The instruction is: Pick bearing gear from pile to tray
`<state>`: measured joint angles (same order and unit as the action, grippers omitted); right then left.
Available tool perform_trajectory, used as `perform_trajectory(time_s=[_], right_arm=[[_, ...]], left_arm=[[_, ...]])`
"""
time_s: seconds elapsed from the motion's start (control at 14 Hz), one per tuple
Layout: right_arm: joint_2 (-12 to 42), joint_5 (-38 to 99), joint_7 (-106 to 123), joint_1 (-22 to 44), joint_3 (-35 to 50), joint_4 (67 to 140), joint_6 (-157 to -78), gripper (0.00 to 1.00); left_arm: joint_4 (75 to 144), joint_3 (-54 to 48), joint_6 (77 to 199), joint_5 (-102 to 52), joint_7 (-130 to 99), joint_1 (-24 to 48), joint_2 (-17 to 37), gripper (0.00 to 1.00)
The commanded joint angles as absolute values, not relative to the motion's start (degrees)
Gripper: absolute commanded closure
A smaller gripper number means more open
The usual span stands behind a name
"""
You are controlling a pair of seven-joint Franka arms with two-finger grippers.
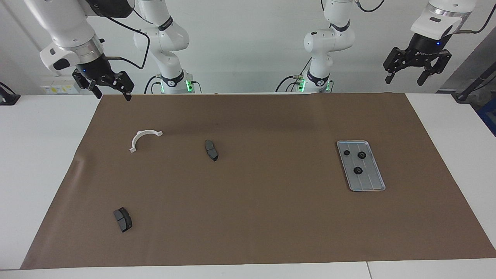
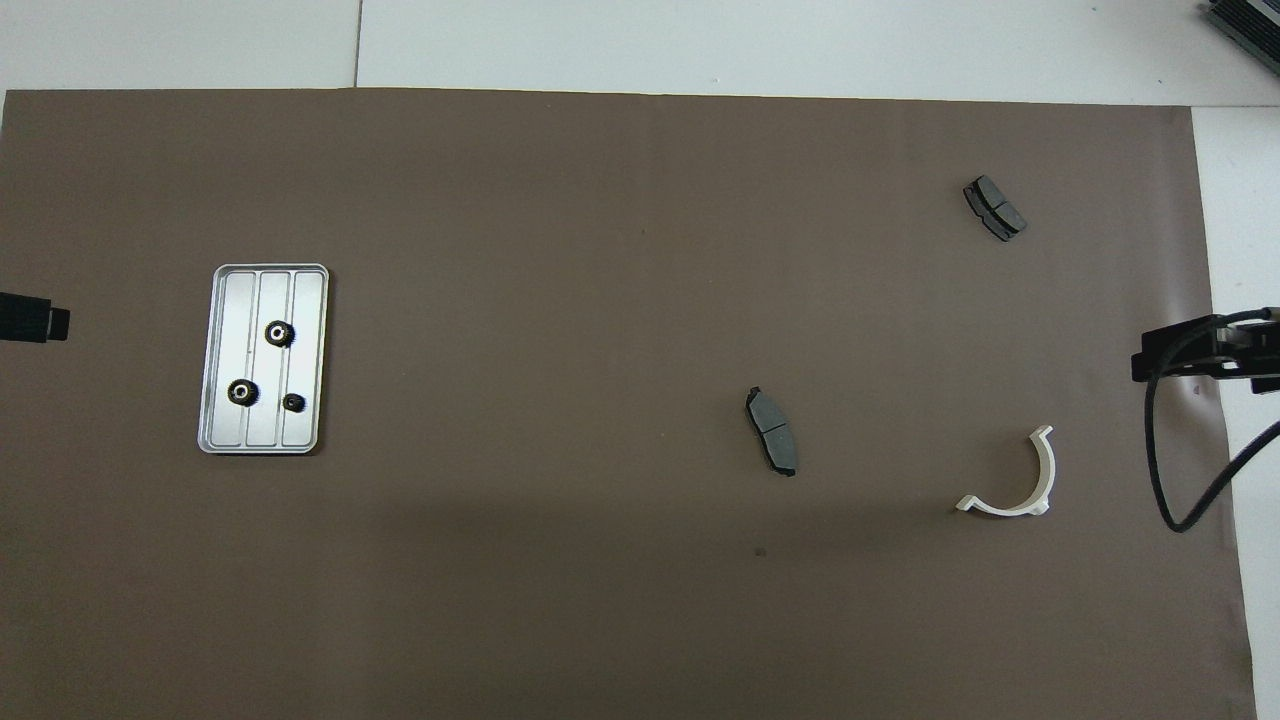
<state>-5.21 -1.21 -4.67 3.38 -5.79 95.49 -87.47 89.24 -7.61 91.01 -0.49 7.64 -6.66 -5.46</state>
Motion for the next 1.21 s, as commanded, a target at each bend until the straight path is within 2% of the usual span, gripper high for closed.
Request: perform_trajectory(time_s=[0.0, 0.5, 1.14], right_arm=[[-5.4, -1.1, -3.2, 3.3, -5.8, 95.0, -86.6, 0.00], [-5.4, -1.1, -3.2, 3.3, -5.8, 95.0, -86.6, 0.00], [-5.4, -1.1, -3.2, 3.3, -5.8, 95.0, -86.6, 0.00]], left_arm=[[90.9, -7.1, 94.6, -1.4, 6.3, -5.7, -4.6, 0.00], [96.3, -7.3, 98.5, -1.5, 6.1, -4.9, -5.7, 0.00], [96.4, -7.1, 96.6, -1.5, 6.0, -4.9, -6.2, 0.00]])
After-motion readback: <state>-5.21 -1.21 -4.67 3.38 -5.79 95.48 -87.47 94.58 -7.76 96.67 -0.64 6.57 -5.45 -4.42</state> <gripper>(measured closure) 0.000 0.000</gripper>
